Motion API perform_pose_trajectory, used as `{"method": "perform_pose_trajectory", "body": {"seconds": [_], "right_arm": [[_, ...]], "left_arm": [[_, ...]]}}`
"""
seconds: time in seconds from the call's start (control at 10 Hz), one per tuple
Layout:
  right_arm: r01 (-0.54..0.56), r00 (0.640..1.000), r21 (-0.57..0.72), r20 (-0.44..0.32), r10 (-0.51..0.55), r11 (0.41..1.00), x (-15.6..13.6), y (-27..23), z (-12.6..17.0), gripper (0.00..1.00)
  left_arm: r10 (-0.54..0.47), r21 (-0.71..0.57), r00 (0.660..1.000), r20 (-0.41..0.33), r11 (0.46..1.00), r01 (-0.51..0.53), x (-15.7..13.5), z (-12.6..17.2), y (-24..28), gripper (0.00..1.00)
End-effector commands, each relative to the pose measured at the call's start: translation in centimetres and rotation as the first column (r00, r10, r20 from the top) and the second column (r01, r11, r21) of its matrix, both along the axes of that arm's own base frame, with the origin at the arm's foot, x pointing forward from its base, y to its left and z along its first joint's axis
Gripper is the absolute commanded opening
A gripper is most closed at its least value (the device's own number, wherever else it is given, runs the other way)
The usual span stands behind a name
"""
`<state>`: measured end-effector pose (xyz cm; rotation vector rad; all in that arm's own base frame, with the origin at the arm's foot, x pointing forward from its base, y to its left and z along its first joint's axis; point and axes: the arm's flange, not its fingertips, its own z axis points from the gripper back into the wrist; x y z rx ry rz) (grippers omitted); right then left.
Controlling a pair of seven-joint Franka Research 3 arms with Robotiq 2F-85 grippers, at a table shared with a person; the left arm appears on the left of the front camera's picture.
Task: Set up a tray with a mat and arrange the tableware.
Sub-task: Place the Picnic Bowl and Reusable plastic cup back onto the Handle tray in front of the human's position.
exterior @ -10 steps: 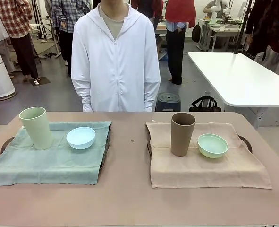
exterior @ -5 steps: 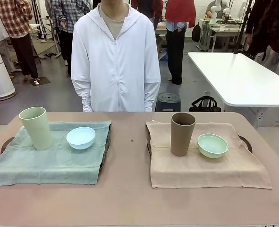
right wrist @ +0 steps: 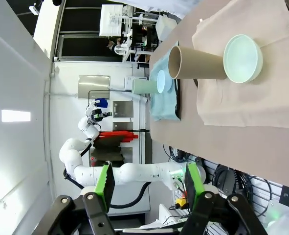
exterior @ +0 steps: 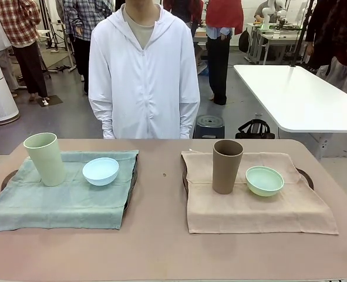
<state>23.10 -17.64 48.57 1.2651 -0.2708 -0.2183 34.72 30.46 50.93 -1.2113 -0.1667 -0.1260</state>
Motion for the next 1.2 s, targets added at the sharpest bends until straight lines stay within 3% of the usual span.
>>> {"method": "perform_pose_trajectory", "body": {"seconds": [0.0, 0.2, 0.3, 0.4, 1.1], "right_arm": [[-0.008, 1.0, 0.009, -0.006, 0.008, 1.0, 0.5, 0.2, 0.0, 0.76], [-0.003, 1.0, 0.017, -0.022, 0.003, 1.0, 1.1, 0.7, 0.2, 0.76], [-0.009, 1.0, -0.004, -0.011, 0.009, 1.0, 0.3, 0.3, -0.2, 0.76], [-0.009, 1.0, -0.004, -0.011, 0.009, 1.0, 0.3, 0.3, -0.2, 0.76], [-0.009, 1.0, -0.004, -0.011, 0.009, 1.0, 0.3, 0.3, -0.2, 0.76]], "left_arm": [[-0.027, 0.027, 1.0, 0.003, 0.999, 0.027, -1.5, -0.8, 0.1, 1.0], [-0.023, 0.065, 1.0, 0.01, 0.998, 0.022, -2.3, -0.7, 0.1, 1.0], [-0.042, 0.148, 0.998, 0.042, 0.988, 0.035, -2.1, -0.3, -1.4, 1.0], [-0.024, 0.033, 1.0, -0.016, 0.999, 0.024, -1.2, -0.6, 0.5, 1.0], [-0.024, 0.033, 1.0, -0.016, 0.999, 0.024, -1.2, -0.6, 0.5, 1.0]]}}
